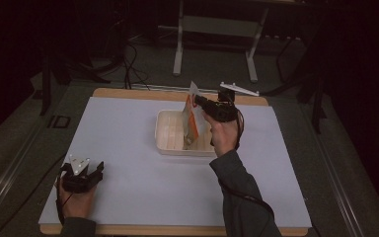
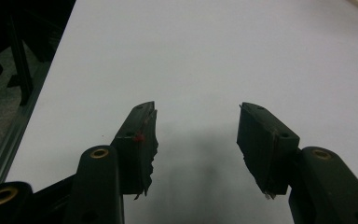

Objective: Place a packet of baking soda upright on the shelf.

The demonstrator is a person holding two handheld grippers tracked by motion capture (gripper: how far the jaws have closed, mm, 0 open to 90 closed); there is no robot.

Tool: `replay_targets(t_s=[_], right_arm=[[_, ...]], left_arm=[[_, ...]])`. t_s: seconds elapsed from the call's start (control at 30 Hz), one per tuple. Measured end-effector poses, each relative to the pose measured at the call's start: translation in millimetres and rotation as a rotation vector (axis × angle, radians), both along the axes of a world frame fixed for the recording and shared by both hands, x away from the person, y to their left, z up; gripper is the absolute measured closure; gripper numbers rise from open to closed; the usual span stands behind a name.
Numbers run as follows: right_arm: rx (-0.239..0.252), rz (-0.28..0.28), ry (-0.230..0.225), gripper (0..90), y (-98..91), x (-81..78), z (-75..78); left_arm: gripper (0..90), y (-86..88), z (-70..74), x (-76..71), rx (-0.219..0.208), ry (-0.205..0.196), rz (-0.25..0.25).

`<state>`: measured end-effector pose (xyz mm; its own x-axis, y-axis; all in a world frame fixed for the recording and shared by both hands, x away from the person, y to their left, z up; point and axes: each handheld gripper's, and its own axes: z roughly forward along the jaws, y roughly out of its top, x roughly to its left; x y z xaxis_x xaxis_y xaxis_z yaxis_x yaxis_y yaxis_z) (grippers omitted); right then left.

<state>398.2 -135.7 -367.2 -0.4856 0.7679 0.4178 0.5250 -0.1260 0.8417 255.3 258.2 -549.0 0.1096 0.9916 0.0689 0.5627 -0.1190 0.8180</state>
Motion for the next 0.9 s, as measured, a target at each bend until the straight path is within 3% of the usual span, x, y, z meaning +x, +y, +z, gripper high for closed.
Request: replay_targets(t_s=[0.53,0.67,0.9], right_arm=[[0.01,-0.062,-0.011,90.0,-4.6,-6.9,-0.8],[0.028,-0.087,0.001,90.0,-4.1,-5.6,-3.5],[0.013,-0.093,0.02,90.0,1.5,-2.3,-11.7]], left_arm=[[46.7,-0.1,0.1,0.0,-0.002,0.0,0.001],[46.7,0.0,0.1,-0.1,-0.004,-0.003,0.002],[46.7,0.0,0.3,-0.2,-0.006,-0.003,0.001]])
